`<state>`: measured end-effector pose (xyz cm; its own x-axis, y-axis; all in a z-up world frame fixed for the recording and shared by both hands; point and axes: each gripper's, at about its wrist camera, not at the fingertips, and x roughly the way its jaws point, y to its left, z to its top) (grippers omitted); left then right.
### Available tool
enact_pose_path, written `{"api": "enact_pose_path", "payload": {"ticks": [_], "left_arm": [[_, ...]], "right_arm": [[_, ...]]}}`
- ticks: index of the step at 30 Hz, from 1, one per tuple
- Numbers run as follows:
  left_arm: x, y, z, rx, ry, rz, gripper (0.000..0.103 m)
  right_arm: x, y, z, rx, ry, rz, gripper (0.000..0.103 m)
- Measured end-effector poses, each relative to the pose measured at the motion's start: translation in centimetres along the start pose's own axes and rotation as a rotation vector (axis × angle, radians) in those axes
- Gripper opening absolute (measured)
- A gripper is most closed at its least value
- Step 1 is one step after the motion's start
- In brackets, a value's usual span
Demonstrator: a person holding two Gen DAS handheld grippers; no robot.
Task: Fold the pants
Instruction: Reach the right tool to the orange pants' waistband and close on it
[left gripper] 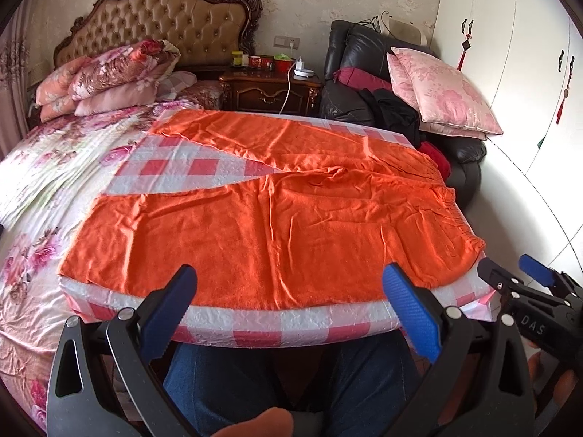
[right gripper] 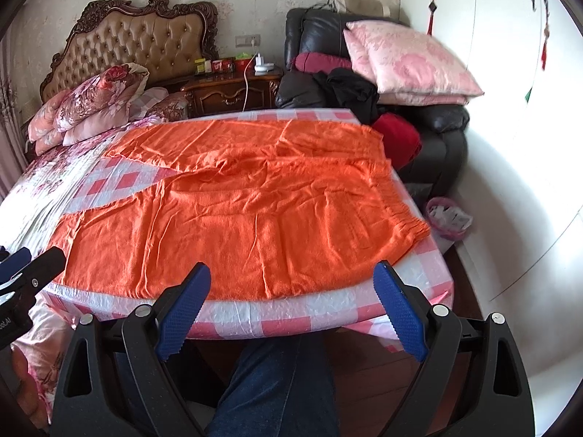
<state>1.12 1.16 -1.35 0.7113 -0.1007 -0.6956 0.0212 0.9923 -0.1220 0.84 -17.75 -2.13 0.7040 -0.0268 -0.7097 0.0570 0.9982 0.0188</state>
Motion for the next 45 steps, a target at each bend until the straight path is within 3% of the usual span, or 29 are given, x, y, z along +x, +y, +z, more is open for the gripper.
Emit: {"api": "enact_pose_path", "payload": {"ticks": [5,13,15,17,21,23,26,30,36,38,39,40,41,45], "left_arm": [[3.2,1.7,0.5,-0.021,0.046,-0.03,0.102],[8.5,5.0,1.1,-0.05,0.081,-0.077,0.101],[9.3,5.8,1.0,-0.054,0.092,-0.063,0.101],[10.0,6.7,0.9,-0.059,0.108,-0.053,0.101],[10.9,9.4,0.8,-0.083,0.15,-0.024,0.101],[10.8,10.6,0.7,-0.103,0.163,-0.013,0.101],[10.8,13.0,1.0,-0.13,0.183,0.017,0.099],[10.7,15.7,1.7,-0.16,0.211,0.045,0.087],[11.0,18.1,3.2,-0.186,0.232,0.075,0.079],[11.4,18.3,4.3,-0.17,0.229,0.076,0.076],[11.9,18.5,5.4,-0.164,0.223,0.066,0.073],[12.3,18.6,6.3,-0.163,0.218,0.05,0.07],[12.8,18.7,7.1,-0.162,0.21,0.037,0.07],[15.9,19.7,12.6,-0.181,0.172,0.001,0.07]], "right_arm": [[4.6,-4.6,2.9,0.108,0.088,0.122,0.088],[16.4,-14.2,15.0,0.168,0.201,0.069,0.088],[19.5,-15.5,17.8,0.144,0.226,0.012,0.088],[23.5,-15.7,20.9,0.044,0.258,-0.037,0.088],[29.8,-14.9,24.6,-0.107,0.314,-0.034,0.086],[32.5,-14.4,26.2,-0.174,0.32,-0.017,0.08],[35.7,-13.5,27.8,-0.226,0.361,0.003,0.071],[39.2,-13.0,28.7,-0.271,0.406,0.016,0.071],[42.8,-13.2,29.5,-0.274,0.446,0.045,0.069],[43.0,-12.8,29.5,-0.278,0.453,0.086,0.048],[42.9,-12.6,29.5,-0.277,0.452,0.102,0.044],[42.8,-12.5,29.5,-0.272,0.45,0.109,0.022],[42.5,-12.3,29.6,-0.26,0.452,0.123,0.012],[39.0,-10.9,30.0,-0.276,0.354,0.156,0.01]]}}
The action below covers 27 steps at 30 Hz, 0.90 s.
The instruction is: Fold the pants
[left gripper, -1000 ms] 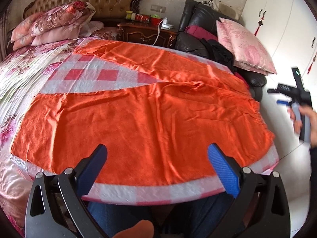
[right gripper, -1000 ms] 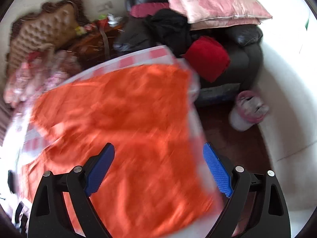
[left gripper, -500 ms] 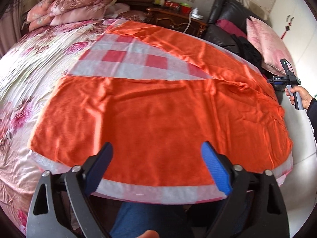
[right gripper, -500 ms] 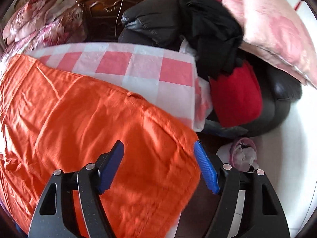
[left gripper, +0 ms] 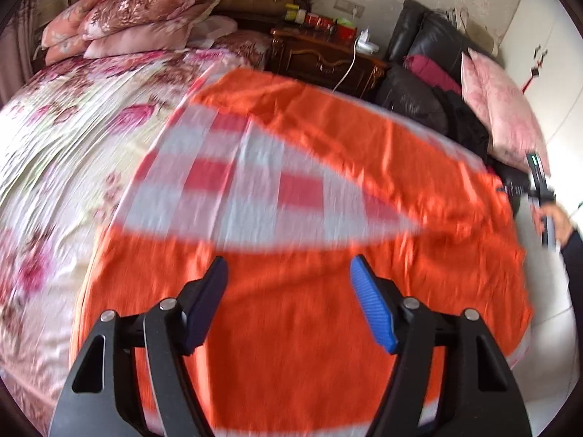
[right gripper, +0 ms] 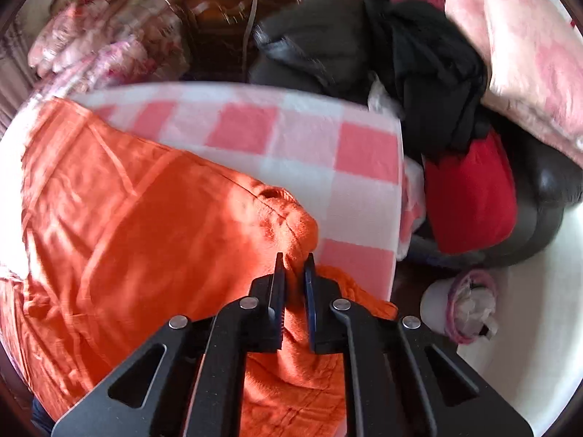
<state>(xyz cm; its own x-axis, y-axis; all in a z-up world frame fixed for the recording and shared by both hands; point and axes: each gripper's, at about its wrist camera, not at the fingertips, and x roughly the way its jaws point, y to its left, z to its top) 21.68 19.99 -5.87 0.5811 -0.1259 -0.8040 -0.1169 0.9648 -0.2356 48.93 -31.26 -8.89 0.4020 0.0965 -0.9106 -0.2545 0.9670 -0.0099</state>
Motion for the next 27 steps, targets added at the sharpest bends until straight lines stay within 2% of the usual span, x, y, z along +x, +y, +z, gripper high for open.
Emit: {"api": "enact_pose_path", "payload": {"ticks": [3,6,8,10,14,16,19,23,24,25,27], "left_arm": [[2.2,0.8,5.4,-0.054,-0.022,-0.045,0.07],[5.3,2.5,11.0,-0.17,-0.008,-0.136,0.068],[8.2,4.4,14.8,-0.285,0.026,-0.232,0.068],[10.6,5.7,17.3,-0.362,0.045,-0.281,0.068],[17.4,8.6,21.3,-0.513,0.113,-0.374,0.068],[19.6,9.6,21.9,-0.56,0.13,-0.37,0.055],[22.1,10.8,22.2,-0.628,0.143,-0.392,0.055],[23.6,11.4,21.7,-0.645,0.164,-0.391,0.054],[24.0,11.6,21.6,-0.639,0.17,-0.388,0.047],[24.3,11.7,21.4,-0.631,0.178,-0.375,0.033],[24.4,12.3,21.1,-0.648,0.173,-0.336,0.013]], "right_arm": [[-3.9,1.1,-0.7,0.025,-0.097,0.039,0.01],[-9.0,3.7,-2.3,-0.001,-0.194,0.092,0.01],[-13.3,6.2,-4.4,-0.032,-0.26,0.176,0.01],[-16.6,8.7,-7.0,-0.075,-0.301,0.247,0.01],[-21.2,13.9,-13.5,-0.178,-0.299,0.363,0.01],[-22.2,14.6,-16.7,-0.175,-0.274,0.405,0.01],[-22.1,15.3,-20.0,-0.144,-0.229,0.408,0.01],[-20.3,15.1,-22.4,-0.07,-0.179,0.404,0.01],[-20.0,14.9,-22.5,-0.048,-0.178,0.407,0.01],[-20.2,14.8,-23.0,-0.036,-0.182,0.409,0.01],[-20.1,14.6,-23.0,-0.019,-0.194,0.395,0.01]]}}
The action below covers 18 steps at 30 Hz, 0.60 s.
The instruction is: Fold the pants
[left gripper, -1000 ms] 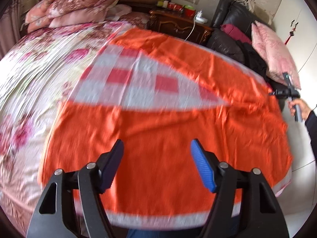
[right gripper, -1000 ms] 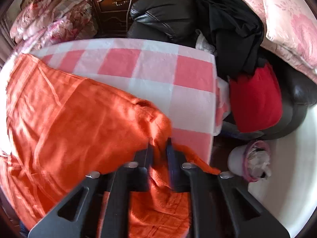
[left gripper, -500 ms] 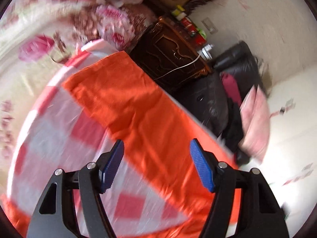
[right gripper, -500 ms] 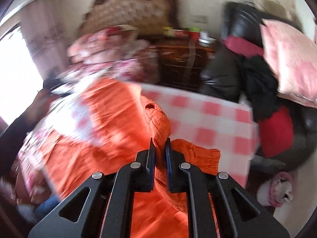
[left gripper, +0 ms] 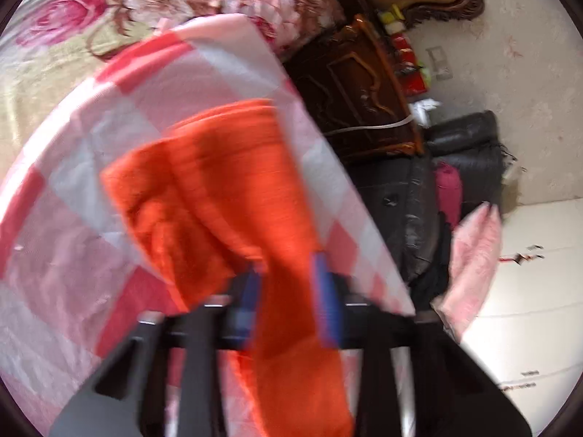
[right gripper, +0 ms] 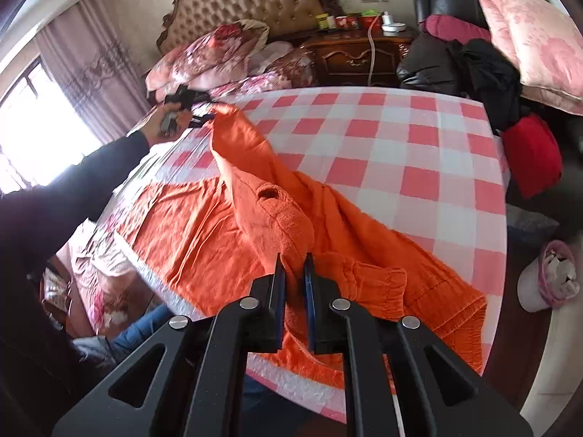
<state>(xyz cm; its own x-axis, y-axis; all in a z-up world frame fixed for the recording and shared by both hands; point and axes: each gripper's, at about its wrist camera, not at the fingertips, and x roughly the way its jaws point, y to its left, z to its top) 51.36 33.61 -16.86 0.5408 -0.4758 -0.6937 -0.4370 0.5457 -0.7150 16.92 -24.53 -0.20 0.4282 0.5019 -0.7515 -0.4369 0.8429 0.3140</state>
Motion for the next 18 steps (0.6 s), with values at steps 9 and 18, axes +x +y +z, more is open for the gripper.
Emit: {"api": "enact_pose_path", "payload": {"ticks": [9,18], "left_arm": [[-6.1,-3.1,0.8,0.052,-0.077,-0.026,0.001],[-25.6,-3.5,-9.6,0.129,-0.257,-0.182,0.001]], "right_arm": [[0.3,-4.5,3.8,0.014,-0.028,-0.138,0.01],[-5.5,-5.3,8.0,-0.097,-0.234,-0.271,0.01]]}}
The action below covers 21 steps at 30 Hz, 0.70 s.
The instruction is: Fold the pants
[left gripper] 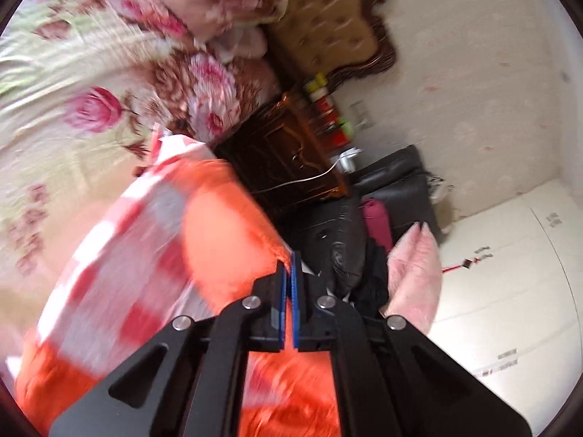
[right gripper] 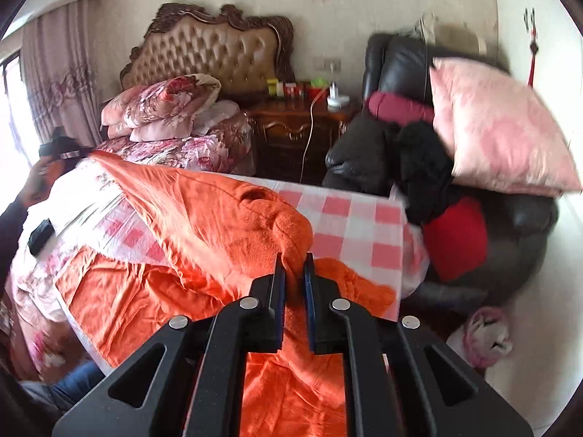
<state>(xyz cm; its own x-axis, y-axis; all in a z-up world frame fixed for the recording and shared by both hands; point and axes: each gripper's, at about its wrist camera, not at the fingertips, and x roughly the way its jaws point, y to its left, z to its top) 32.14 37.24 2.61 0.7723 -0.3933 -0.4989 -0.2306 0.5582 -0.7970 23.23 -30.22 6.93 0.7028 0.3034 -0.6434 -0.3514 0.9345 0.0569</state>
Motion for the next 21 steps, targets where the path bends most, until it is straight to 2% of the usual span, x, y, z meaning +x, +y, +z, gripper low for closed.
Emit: {"api": "enact_pose_path", "payload": {"ticks": [2,4,6,9,11,13,17,18,19,21], "left_arm": [[-4.6,2.0,-4.6,0.015,-0.018,0.02,0.001],[-8.2,6.3,-10.4,-0.023,-0.004,0.033,0.001],[-9.6,11.6,-16.5,-0.083,0.033,0.092,0.001],[-9.1,17.9,-22.5,-0.17,0.089,0.135,0.001],[-9.1,19.4,-24.3,-0.171,0.078,0.132,0.001],[-9.2,19.4,-25.0,-0.144,0.056,0.121,0.001],[-9.0,18.8,-24.8,-0.115,0.044,0.092,0.002],[-8.9,18.8,-24.8,-0.121,0.046,0.079,0.01],[-8.9,18.9,-24.8,-0.123,0.046,0.064,0.018],[-8.7,18.9,-25.0,-0.117,0.049,0.063,0.018]], "right_arm": [[-0.7,0.3,-2.7,0.001,-0.003,0.003,0.01],[-0.4,0.2,-6.2,0.031,0.022,0.008,0.01],[0.2,-0.1,-10.1,0.101,0.054,0.029,0.01],[2.0,-0.8,-16.2,0.237,0.124,0.045,0.01],[2.6,-0.9,-19.5,0.328,0.147,0.06,0.01],[2.2,-1.0,-20.5,0.389,0.129,0.065,0.011],[0.6,-1.3,-21.4,0.555,0.09,0.094,0.027],[0.3,-1.5,-21.6,0.595,0.084,0.101,0.028],[-0.1,-1.6,-22.0,0.654,0.082,0.12,0.033],[-0.4,-1.9,-22.3,0.741,0.082,0.136,0.066]]}}
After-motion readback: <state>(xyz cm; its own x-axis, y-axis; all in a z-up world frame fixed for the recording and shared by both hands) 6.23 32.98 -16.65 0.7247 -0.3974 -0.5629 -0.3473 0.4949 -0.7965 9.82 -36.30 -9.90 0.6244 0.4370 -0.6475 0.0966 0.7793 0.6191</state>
